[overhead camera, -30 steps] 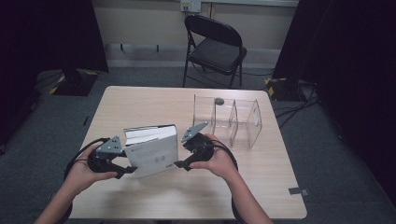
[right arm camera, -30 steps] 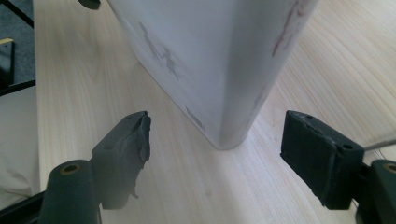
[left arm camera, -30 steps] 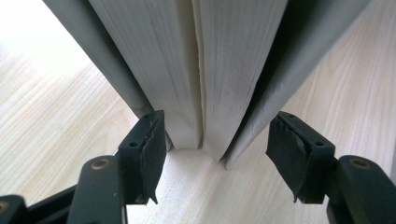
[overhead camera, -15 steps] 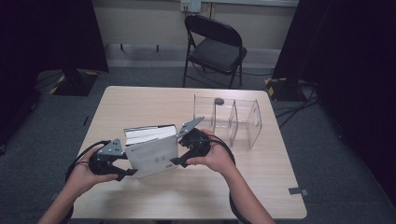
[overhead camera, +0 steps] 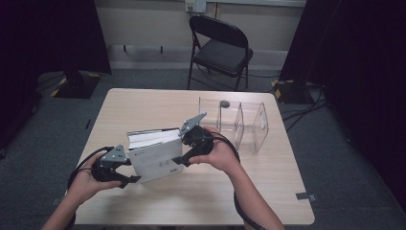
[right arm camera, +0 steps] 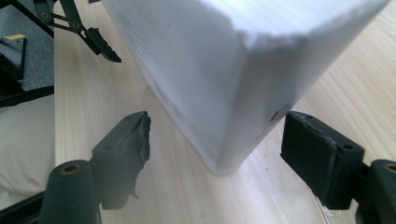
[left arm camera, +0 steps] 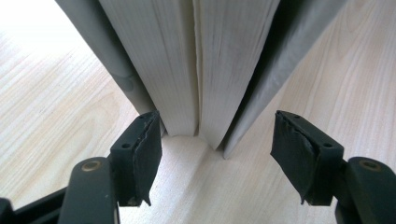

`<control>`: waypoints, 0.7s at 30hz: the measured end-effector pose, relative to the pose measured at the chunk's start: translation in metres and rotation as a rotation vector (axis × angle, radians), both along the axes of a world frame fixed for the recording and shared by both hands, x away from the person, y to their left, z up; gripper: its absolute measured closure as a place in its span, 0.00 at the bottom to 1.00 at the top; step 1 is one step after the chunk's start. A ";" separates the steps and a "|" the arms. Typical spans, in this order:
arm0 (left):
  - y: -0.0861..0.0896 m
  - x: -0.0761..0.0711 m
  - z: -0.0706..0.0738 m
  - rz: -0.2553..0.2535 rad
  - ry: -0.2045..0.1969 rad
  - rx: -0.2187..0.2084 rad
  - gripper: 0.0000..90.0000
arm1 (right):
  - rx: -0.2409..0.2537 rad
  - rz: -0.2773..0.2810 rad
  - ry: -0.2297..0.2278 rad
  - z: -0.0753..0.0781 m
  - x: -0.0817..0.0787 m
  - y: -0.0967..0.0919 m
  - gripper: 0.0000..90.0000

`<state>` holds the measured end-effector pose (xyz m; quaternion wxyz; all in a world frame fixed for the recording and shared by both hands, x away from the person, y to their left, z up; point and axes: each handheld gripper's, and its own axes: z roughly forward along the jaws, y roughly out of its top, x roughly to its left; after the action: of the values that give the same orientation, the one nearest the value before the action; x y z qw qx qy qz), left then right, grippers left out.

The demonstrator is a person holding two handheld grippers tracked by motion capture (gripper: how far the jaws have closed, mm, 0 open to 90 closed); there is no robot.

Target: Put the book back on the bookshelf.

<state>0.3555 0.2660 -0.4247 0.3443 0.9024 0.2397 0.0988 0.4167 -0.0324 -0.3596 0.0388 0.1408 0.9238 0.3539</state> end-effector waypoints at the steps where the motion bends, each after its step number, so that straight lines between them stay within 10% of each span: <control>1: 0.001 0.000 0.000 -0.002 -0.001 -0.004 0.37 | 0.000 0.000 0.002 0.001 0.000 0.001 0.26; 21: 0.003 -0.001 -0.007 0.009 0.010 -0.007 0.35 | -0.001 0.073 0.017 0.008 0.016 0.031 0.28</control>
<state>0.3547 0.2693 -0.4320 0.3458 0.9006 0.2457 0.0950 0.4328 -0.0012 -0.3516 0.0181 0.1102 0.9289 0.3532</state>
